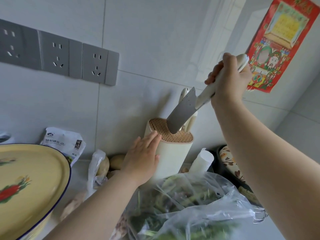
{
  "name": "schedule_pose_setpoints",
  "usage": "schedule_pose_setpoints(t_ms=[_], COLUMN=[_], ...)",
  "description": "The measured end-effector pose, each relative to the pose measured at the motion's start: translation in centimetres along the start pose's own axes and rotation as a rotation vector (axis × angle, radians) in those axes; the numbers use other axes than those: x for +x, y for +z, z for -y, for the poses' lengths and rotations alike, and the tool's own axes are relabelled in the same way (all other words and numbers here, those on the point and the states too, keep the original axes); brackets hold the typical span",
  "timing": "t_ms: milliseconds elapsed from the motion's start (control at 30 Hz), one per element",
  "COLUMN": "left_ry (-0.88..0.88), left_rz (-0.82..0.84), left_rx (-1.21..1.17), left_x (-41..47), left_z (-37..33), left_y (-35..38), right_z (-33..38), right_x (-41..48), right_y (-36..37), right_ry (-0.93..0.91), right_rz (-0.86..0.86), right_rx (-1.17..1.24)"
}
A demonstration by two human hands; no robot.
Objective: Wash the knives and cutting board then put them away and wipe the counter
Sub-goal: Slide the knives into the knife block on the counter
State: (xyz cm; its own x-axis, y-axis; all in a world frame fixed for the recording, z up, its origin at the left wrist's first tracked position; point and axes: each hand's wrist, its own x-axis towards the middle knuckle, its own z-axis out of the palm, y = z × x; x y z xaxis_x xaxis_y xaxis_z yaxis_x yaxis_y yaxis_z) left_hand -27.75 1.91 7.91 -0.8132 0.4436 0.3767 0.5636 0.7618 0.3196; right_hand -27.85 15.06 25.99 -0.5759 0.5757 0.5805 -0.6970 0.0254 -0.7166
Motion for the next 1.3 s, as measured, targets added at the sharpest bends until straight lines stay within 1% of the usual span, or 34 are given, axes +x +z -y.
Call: schedule_pose_setpoints(t_ms=[267,433,567,700,800,933,1100,1200,1300], left_ry=[-0.024,-0.03,-0.038,-0.035,-0.034,-0.037,-0.043,-0.049,-0.057], left_rz=[0.029,0.027,0.029,0.039,0.053,0.05,0.037,0.049,0.077], left_rx=[-0.003,-0.011,-0.024,-0.029,-0.036,-0.027,-0.042,-0.034,-0.035], left_x=[-0.1,-0.1,-0.1,-0.1,-0.1,-0.1,0.0,0.0,-0.1], left_z=[-0.3,-0.3,-0.3,-0.3,-0.3,-0.2,-0.2,-0.1,-0.3], left_y=[-0.2,-0.1,-0.1,-0.1,-0.2,-0.3,-0.4,-0.6,-0.8], right_z=[-0.2,-1.1,-1.9,-3.1,-4.5,-6.1,-8.3,-8.0,-7.1], right_x=[0.3,-0.3,-0.4,-0.4,-0.4,-0.3,-1.4,-1.8,-2.0], right_y=[0.0,-0.4,-0.3,0.1,0.2,-0.1,-0.9,-1.2,-1.9], right_ry=[-0.012,0.015,0.002,0.008,-0.006,0.071,0.198,0.287,0.323], right_rz=[0.057,0.091,0.134,0.16,0.2,0.264,0.374,0.443,0.517], right_rx=[-0.037,-0.05,-0.114,-0.294,-0.539,-0.835,-0.944,-1.003,-1.094])
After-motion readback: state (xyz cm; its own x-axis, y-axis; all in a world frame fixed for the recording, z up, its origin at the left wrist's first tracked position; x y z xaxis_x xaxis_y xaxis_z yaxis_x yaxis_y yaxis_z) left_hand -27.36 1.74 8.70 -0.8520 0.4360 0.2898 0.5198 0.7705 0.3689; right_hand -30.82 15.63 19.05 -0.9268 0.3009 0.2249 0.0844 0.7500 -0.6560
